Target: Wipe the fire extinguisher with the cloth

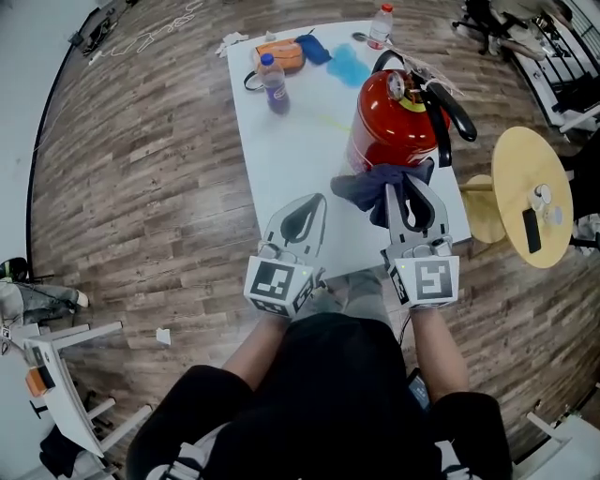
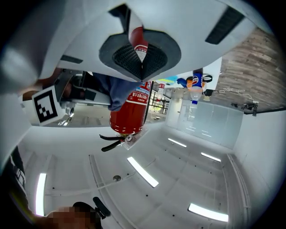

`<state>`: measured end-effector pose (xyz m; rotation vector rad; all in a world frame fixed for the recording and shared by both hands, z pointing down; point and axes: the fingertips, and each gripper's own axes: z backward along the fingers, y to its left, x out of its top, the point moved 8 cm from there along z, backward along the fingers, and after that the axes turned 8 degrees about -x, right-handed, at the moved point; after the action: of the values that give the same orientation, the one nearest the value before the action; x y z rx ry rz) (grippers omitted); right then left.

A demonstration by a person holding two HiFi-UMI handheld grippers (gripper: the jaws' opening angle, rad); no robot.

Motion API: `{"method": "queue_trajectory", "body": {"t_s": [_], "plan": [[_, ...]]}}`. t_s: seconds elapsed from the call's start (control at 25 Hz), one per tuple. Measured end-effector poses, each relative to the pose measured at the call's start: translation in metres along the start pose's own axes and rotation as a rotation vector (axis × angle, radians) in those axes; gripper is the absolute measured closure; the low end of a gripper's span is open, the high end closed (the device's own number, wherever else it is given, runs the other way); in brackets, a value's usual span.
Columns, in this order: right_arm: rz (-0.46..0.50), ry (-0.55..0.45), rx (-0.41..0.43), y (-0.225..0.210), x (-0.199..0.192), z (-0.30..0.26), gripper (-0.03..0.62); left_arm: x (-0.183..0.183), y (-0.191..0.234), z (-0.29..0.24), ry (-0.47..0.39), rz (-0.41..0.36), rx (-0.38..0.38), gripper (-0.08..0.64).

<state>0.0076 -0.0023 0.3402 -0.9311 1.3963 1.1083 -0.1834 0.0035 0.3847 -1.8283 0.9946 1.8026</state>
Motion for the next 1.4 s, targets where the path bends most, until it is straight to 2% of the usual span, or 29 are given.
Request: {"method": "queue_trajectory", "body": {"t_s": [0.08,0.12,0.24,0.36,0.44,0.48,0.68,0.84,0.92,1.0,1.08,1.28,1.4], "plan": [[-0.006,0.003,0.014,0.002,-0.002,-0.002,0.523,0.0,-0.002,-0.005,0.001,0.005,-0.009,0.537],[-0.029,0.04,0.029,0.003,-0.017,-0.002,0.523,0.0,-0.002,-0.007,0.002,0.006,-0.013,0.537],[-0.076,0.231,0.081,0.012,-0.088,-0.008,0.523,-0.002,-0.003,-0.011,0.005,0.002,-0.025,0.537],[-0.051,0.303,0.087,0.02,-0.12,-0.009,0.523,-0.004,-0.003,-0.012,0.011,0.013,-0.038,0.537],[-0.099,0.312,0.072,0.017,-0.109,-0.009,0.523,-0.002,-0.001,-0.01,0.009,0.013,-0.032,0.537],[-0.117,0.281,0.058,0.014,-0.095,-0.008,0.523,-0.001,0.0,-0.009,0.006,0.011,-0.027,0.537],[-0.091,-0.069,0.011,-0.013,0.025,0.002,0.523,-0.001,0.001,-0.007,0.007,0.008,-0.025,0.537],[-0.129,-0.111,0.022,-0.019,0.077,0.005,0.522,0.0,0.001,-0.008,0.007,0.012,-0.03,0.537],[-0.091,-0.139,0.001,-0.014,0.095,0.009,0.523,0.002,0.001,-0.01,0.005,0.009,-0.037,0.537],[-0.066,-0.123,-0.005,-0.013,0.1,0.001,0.523,0.003,0.002,-0.013,0.003,0.008,-0.037,0.537],[-0.101,-0.106,0.0,-0.018,0.097,-0.005,0.523,0.004,0.003,-0.013,0.003,0.006,-0.035,0.537],[-0.129,-0.051,-0.129,-0.057,0.081,-0.001,0.523,0.004,0.009,-0.012,0.003,0.005,-0.025,0.537],[-0.152,-0.02,-0.116,-0.059,0.071,0.0,0.525,0.004,0.012,-0.013,0.006,0.004,-0.024,0.537]]}}
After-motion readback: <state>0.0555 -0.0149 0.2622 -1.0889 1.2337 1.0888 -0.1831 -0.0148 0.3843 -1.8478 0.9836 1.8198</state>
